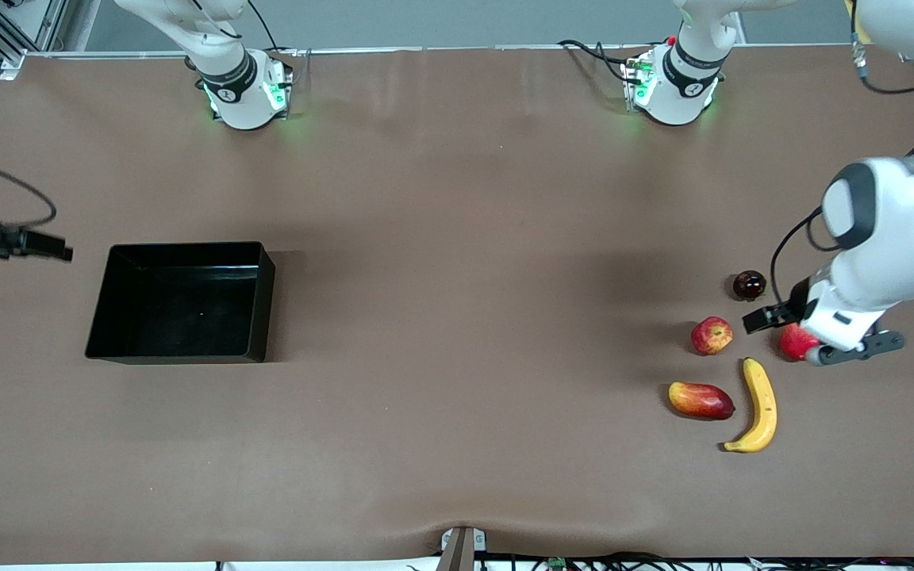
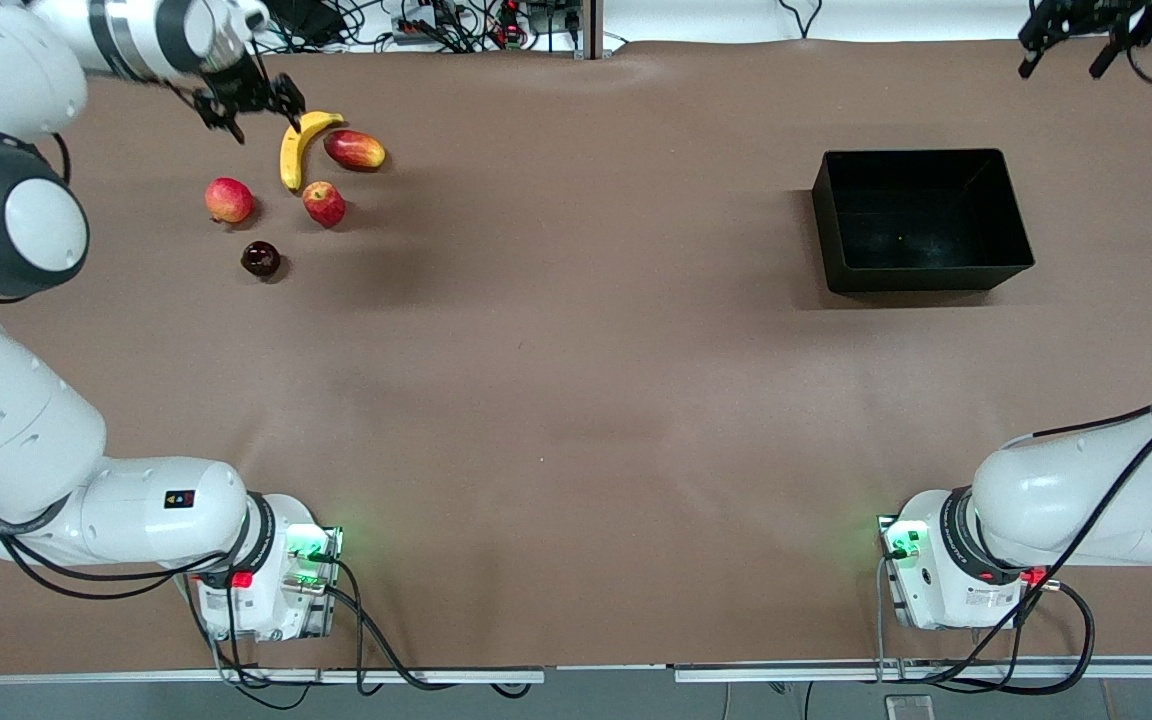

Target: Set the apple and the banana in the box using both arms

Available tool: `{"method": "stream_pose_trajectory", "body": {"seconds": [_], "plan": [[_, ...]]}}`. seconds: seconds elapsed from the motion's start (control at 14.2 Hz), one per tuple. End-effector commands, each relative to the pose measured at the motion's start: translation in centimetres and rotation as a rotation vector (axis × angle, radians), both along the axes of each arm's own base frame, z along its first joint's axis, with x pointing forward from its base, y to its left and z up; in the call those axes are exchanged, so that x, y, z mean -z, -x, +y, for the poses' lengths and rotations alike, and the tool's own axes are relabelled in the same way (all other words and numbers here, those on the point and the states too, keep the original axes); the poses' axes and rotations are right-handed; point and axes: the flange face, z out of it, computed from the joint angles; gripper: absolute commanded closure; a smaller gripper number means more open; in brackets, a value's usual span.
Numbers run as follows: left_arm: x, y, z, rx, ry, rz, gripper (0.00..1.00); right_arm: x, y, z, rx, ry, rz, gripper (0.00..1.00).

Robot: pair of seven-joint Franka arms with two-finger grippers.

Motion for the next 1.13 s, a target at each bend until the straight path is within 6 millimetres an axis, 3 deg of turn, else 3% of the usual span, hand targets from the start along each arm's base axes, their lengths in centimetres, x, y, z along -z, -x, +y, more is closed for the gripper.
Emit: {"method": "stream_pose_trajectory", "body": {"seconds": [0.0, 0.28, 0.42, 0.56, 0.78, 0.85, 0.92, 0.99, 1.06], "plan": [[4.5, 0.0, 0.2, -0.021, 0.010, -0.022, 0.00, 5.1, 1.4, -2.2, -0.035, 0.002, -0.018, 0.00], [7.4, -0.2, -1.4, -0.057, 0.043, -0.013, 0.00, 13.2, 3.2, -4.2, -0.067, 0.003, -0.085, 0.00], [8.7, -0.2, -1.3, -0.077, 0.060, -0.001, 0.00, 16.9, 3.4, -5.5, -0.087, -0.004, -0.082, 0.00], [10.6, 0.1, -2.0, -0.085, 0.078, 0.026, 0.00, 19.1, 3.3, -7.1, -0.135, -0.012, -0.093, 0.03], [12.7, 0.3, -2.0, -0.070, 0.077, 0.046, 0.00, 21.4, 3.6, -8.3, -0.129, -0.022, -0.083, 0.44], [13.0, 0.3, -2.3, -0.068, 0.078, 0.051, 0.05, 22.0, 3.5, -8.7, -0.124, -0.019, -0.091, 0.60], [13.0, 0.3, -2.3, -0.063, 0.078, 0.051, 0.40, 23.2, 3.7, -9.2, -0.115, -0.020, -0.088, 0.70], [12.9, 0.3, -2.3, -0.060, 0.077, 0.050, 0.85, 23.8, 3.8, -9.8, -0.104, -0.021, -0.094, 0.79], [12.5, 0.2, -2.2, -0.061, 0.078, 0.047, 1.00, 23.9, 3.8, -9.8, -0.095, -0.028, -0.094, 0.87]]}}
